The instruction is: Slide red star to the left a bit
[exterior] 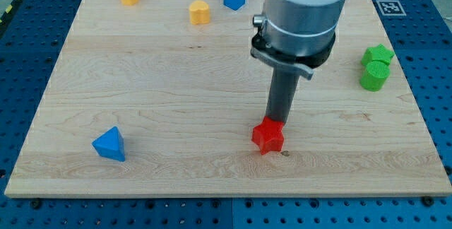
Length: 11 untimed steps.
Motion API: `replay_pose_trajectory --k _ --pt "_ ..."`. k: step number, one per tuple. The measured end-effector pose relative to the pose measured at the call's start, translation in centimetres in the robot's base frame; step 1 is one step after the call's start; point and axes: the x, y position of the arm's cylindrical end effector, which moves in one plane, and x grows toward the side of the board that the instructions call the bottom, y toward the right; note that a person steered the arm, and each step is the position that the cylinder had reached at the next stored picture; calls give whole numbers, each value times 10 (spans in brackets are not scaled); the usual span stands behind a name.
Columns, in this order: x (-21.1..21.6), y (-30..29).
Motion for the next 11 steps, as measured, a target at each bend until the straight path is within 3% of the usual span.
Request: replay_pose_trajectory --k 4,6,8,11 --pt "11 0" --pt "18 41" --pt "53 29" --pt "42 -14"
